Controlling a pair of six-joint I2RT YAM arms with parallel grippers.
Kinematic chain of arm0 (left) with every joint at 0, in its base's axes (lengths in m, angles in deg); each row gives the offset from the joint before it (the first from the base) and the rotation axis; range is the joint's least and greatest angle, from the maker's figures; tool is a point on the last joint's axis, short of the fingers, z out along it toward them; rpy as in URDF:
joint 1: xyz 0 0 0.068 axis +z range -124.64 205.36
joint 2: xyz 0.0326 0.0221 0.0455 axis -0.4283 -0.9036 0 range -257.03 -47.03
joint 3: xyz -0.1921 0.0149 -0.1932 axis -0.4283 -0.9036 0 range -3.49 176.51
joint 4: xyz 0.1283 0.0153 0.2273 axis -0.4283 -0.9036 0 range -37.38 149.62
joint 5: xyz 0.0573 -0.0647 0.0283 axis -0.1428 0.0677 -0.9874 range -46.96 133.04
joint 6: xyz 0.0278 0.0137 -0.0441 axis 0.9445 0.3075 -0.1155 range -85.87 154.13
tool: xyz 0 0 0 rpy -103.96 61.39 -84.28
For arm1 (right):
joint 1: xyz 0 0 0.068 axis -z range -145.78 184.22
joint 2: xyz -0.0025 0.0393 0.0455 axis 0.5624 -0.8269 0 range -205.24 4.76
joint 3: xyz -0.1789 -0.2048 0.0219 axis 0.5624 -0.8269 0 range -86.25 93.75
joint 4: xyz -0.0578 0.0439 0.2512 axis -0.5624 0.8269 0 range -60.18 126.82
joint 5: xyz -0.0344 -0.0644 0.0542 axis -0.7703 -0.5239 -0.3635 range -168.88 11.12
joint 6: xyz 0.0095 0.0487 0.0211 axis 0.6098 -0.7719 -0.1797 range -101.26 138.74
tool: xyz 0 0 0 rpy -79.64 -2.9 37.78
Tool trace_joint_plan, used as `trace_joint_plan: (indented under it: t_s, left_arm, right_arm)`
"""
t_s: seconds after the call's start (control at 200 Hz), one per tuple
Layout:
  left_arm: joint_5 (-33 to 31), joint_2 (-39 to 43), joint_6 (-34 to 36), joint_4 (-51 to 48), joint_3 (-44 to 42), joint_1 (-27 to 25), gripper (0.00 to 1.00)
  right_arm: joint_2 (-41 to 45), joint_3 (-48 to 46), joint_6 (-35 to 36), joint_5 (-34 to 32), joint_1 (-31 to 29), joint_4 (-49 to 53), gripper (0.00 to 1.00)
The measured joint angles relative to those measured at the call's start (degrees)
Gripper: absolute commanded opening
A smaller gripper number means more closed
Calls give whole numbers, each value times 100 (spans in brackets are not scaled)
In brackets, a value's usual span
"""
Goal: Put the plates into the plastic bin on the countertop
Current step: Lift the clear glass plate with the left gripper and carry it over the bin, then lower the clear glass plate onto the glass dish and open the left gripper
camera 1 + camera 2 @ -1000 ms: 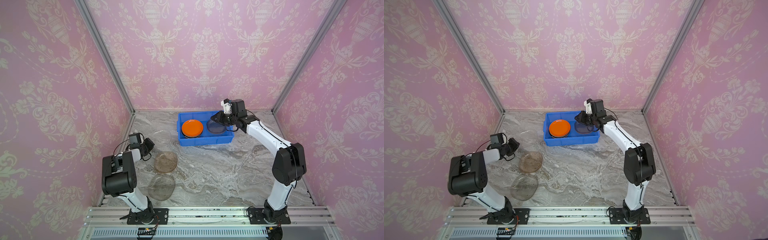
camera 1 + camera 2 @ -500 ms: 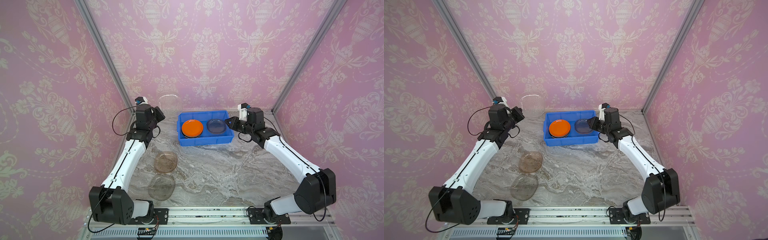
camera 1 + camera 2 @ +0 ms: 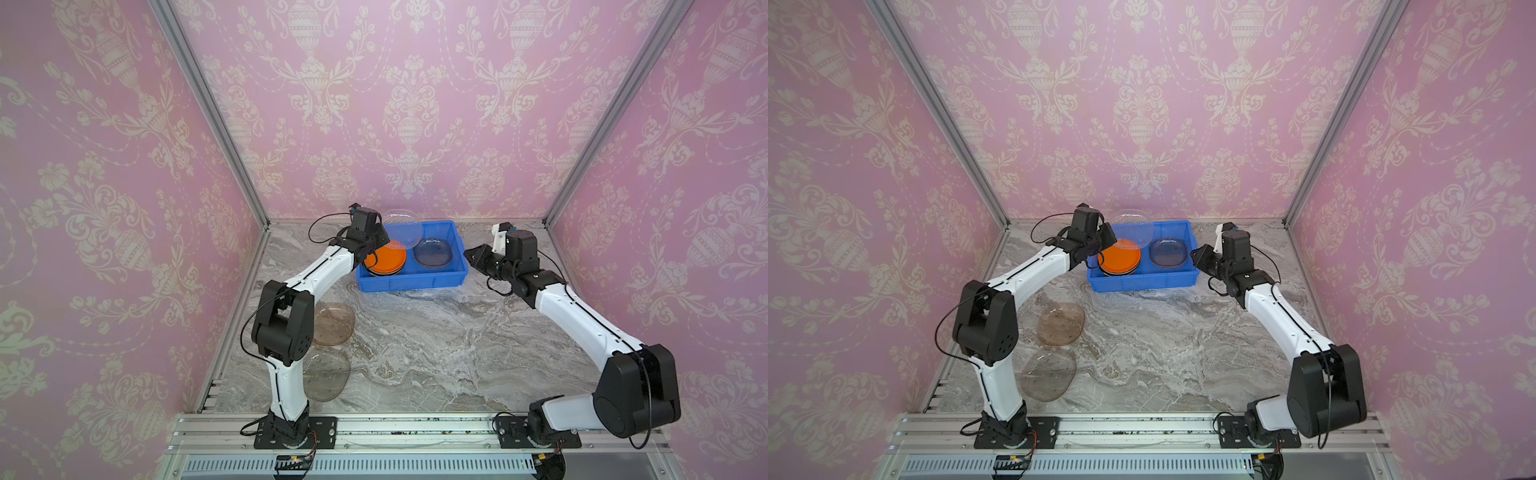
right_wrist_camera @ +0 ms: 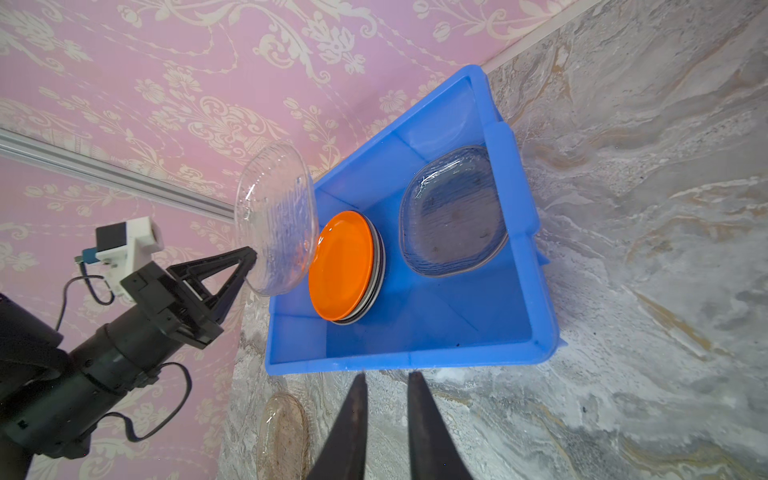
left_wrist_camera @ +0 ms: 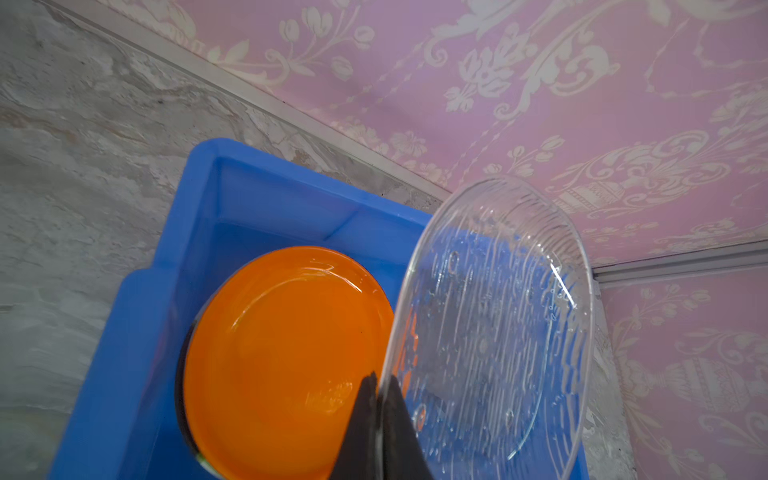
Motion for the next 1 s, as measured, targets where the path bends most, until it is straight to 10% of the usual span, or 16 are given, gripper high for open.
trace_joint_plan:
  t_s: [1.001]
  left_arm:
    - [98, -2848, -1482, -579, 2839, -970, 0]
  right_arm:
    - [-472, -153, -328, 1021, 372, -538, 20]
